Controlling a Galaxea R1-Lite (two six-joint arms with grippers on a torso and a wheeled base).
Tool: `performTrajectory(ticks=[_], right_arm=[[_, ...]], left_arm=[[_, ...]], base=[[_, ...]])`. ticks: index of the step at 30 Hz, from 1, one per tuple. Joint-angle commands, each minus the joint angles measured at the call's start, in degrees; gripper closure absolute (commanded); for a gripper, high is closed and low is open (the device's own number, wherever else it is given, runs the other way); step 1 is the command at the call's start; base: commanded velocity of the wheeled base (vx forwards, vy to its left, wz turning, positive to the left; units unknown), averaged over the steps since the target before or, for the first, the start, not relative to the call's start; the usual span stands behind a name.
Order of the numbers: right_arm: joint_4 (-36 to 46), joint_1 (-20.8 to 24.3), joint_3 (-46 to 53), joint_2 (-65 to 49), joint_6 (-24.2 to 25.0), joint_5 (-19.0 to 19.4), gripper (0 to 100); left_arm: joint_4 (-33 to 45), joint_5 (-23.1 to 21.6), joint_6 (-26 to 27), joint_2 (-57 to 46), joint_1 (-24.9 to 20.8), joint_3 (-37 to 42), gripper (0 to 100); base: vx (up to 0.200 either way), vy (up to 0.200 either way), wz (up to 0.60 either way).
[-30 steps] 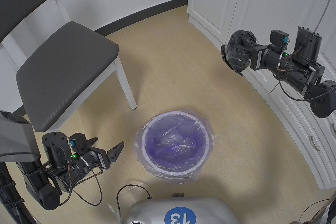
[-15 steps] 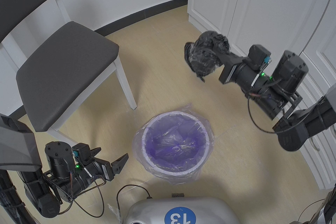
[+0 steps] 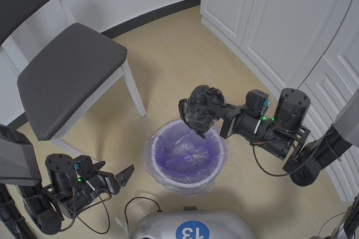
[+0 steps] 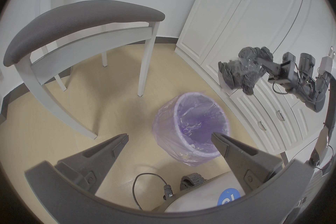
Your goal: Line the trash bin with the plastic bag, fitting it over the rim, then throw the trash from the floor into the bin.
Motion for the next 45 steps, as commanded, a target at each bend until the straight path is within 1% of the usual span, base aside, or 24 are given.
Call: performTrajectory(ticks=[1,5,9,10,11,14,15,18,23,24,27,30,33,39,45], right_arm=[[0.3,0.9,0.7,1.5,0.3,0.5,100],[1.3,0.3,0.7,3.6,0.3,0.8,100],[9.9,0.8,-0.5,3.3,0.6,0.8,100],[10.1,0.9,-1.0,3.5,0.7,0.8,100],[9.9,1.0,-1.7,3.7,1.4,0.8,100],[9.8,1.7,-3.0,4.0,7.3,1.0,100],[9.9,1.8,-3.2,4.3,8.7,1.2,100],[11.0,1.9,-3.5,5.6,8.9,1.9,100],[13.9,2.3,-5.7,8.3,9.3,1.8,100],[17.2,2.4,-7.5,9.1,9.4,1.7,100],[19.7,1.9,-10.0,10.9,10.4,1.7,100],[19.5,1.7,-12.1,15.3,12.5,1.6,100],[19.5,1.5,-13.4,18.3,12.5,1.6,100],[19.6,-0.5,-18.2,25.1,12.6,1.3,100],[19.7,-0.8,-19.1,26.4,12.6,1.1,100]], left_arm=[[-1.0,0.1,-0.2,1.0,-0.8,1.0,0],[-1.0,0.2,-0.2,1.8,-0.5,1.0,0],[-1.0,0.3,-0.1,2.6,-0.8,1.0,0],[-1.0,0.3,-0.1,2.6,-0.8,1.0,0],[-1.0,0.4,-0.1,2.6,-0.8,1.0,0],[-1.0,0.4,-0.1,2.4,-0.8,1.0,0],[-1.0,0.4,-0.1,2.4,-0.8,1.0,0],[-1.0,0.5,-0.1,2.4,-0.8,1.0,0],[-1.0,0.5,-0.1,2.5,-0.7,1.0,0],[-1.0,0.5,-0.1,2.5,-0.7,1.0,0],[-1.0,0.5,-0.1,2.4,-0.6,1.0,0],[-1.0,0.5,-0.1,2.6,-0.7,1.0,0],[-1.0,0.5,-0.1,2.8,-0.7,1.0,0],[-1.0,0.5,-0.1,3.1,-0.6,1.0,0],[-1.0,0.5,-0.1,3.3,-0.7,1.0,0]], base=[[0.000,0.000,0.00],[0.000,0.000,0.00],[0.000,0.000,0.00],[0.000,0.000,0.00],[0.000,0.000,0.00],[0.000,0.000,0.00],[0.000,0.000,0.00],[0.000,0.000,0.00],[0.000,0.000,0.00],[0.000,0.000,0.00],[0.000,0.000,0.00],[0.000,0.000,0.00],[0.000,0.000,0.00],[0.000,0.000,0.00],[0.000,0.000,0.00]])
